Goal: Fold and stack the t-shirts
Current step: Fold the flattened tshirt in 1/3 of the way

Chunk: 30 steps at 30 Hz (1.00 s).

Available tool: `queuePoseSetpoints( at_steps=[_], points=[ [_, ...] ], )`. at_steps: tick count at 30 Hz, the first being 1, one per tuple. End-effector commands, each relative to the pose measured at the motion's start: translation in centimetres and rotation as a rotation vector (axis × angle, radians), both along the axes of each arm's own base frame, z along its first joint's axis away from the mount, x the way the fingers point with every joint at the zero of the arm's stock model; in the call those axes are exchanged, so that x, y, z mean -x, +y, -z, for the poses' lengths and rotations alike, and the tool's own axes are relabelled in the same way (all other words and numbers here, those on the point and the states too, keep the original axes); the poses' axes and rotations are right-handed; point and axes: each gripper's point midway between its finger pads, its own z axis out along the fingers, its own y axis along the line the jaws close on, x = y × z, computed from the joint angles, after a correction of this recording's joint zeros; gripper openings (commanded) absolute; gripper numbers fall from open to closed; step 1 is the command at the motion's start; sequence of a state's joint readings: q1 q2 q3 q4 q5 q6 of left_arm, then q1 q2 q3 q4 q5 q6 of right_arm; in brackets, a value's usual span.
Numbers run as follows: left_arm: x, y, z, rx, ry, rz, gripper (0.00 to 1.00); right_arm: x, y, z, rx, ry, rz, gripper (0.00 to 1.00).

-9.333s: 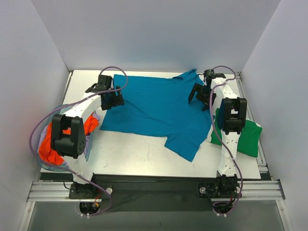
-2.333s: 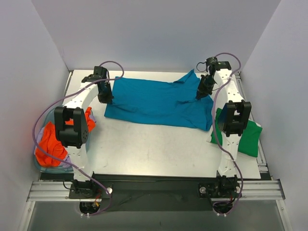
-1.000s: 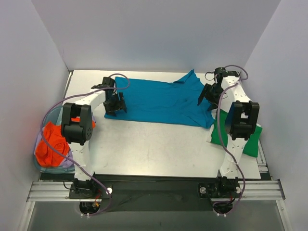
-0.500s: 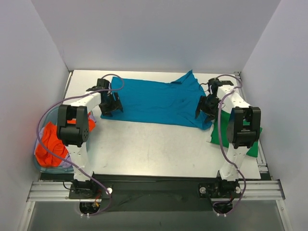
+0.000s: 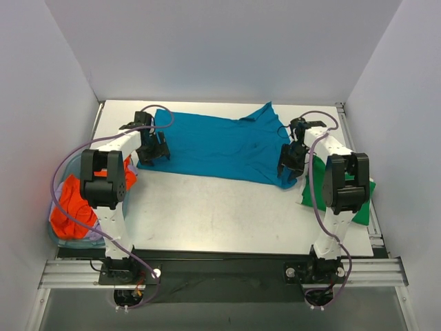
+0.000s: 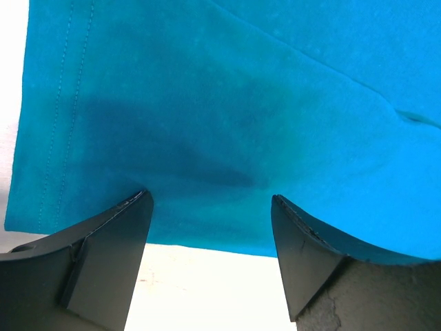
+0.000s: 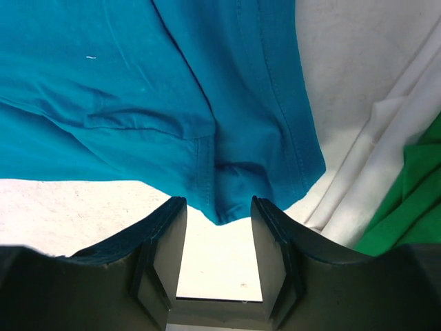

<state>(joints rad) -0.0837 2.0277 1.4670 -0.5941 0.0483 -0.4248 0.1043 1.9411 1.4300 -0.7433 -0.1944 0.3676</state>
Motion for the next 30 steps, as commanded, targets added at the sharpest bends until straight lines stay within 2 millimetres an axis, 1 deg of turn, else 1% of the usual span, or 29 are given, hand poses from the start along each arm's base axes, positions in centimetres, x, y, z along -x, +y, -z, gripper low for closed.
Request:
queuePoseSetpoints(
  at_steps=[1,2,6,10,13,17,18,21,23,25,30],
  points=[
    [-0.1,1.0,0.1,-0.039,0.015,0.005,0.81,0.3,0.1,0.3,-0.009,0.023,-0.014,0.41],
    [-0.1,1.1,0.1,-0.041,0.013,0.006,0.8,0.4,0.5,0.4,-0.033,0.031,-0.016,0.4],
    [0.0,1.2,-0.1,-0.041,0.013,0.006,0.81,1.1,1.0,1.2,-0.065,0.068,-0.017,0.35],
    [-0.2,1.1,-0.3,-0.038,0.007,0.007,0.81,1.6,1.1,1.9,-0.07,0.094,-0.024,0.33],
    [-0.1,1.1,-0.2,-0.039,0.008,0.008,0.81,1.5,1.2,2.5,-0.078,0.106,-0.025,0.29],
    [0.0,1.2,-0.2,-0.047,0.007,0.023,0.81,0.9,1.2,2.7,-0.077,0.1,-0.02,0.2],
    [0.0,1.3,-0.1,-0.051,0.007,0.026,0.81,0.7,1.0,2.4,-0.071,0.09,-0.017,0.13],
    [0.3,1.6,0.1,-0.069,0.011,0.044,0.81,0.0,0.1,1.9,-0.041,0.062,-0.002,0.0],
    [0.6,1.6,0.2,-0.076,0.016,0.06,0.81,-0.3,-0.4,1.6,-0.038,0.051,0.015,0.0],
    [0.8,2.3,0.4,-0.111,0.022,0.06,0.81,-0.8,-1.1,1.2,-0.038,0.036,0.035,0.0],
    [1.1,2.7,0.5,-0.138,0.021,0.081,0.82,-1.6,-2.0,1.1,-0.03,0.03,0.04,0.0]
  ],
)
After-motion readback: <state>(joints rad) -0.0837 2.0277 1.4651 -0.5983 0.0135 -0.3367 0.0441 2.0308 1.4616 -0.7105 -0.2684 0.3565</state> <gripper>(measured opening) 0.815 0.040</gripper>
